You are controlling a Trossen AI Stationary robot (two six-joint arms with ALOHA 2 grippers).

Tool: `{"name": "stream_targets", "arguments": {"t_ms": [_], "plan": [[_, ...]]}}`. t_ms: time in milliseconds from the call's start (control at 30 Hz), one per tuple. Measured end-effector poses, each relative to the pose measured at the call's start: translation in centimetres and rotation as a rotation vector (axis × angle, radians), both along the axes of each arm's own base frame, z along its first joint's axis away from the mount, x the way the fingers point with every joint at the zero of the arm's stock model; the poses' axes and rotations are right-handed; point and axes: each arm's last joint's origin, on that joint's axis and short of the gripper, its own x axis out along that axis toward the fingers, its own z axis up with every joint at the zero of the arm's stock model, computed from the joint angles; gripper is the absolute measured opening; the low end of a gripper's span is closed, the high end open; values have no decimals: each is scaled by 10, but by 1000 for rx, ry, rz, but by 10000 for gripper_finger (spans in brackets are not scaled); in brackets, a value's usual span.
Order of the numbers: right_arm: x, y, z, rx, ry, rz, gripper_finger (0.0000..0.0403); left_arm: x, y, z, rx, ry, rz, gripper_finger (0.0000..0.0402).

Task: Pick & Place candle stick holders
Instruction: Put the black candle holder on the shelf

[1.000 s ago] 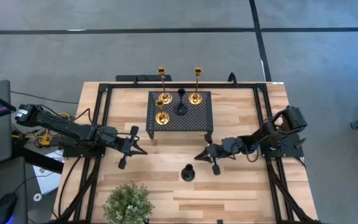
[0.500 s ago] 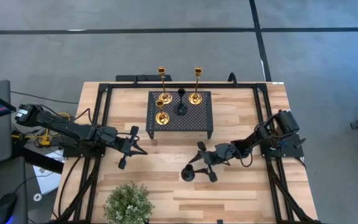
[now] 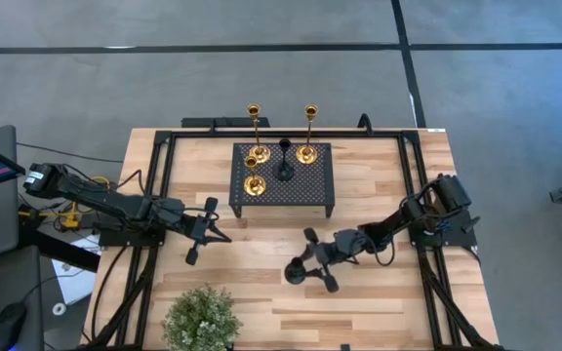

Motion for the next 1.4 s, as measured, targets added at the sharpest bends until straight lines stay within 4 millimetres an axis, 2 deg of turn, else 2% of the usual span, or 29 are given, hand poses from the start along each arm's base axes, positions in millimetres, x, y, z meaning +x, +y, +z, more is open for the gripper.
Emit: {"name": "stream_targets", "arguments": {"t_ms": [500,633,833,1033,1233,1400], "plan": [[2,0,0,40,30,-14,13,0,0,0,0,0,0,4],[1,0,6,48,31,-20,11,0,0,0,0,0,0,4],[-5,-11,38,70,33,-105,5,0,0,0,0,0,0,4],[-19,-27,84,55,-49,-201,4,0,0,0,0,0,0,4],[-37,-59,124,31,-135,-308,3,0,0,0,0,0,0,4],[-48,-90,138,21,-139,-424,2,0,0,0,0,0,0,4]]}}
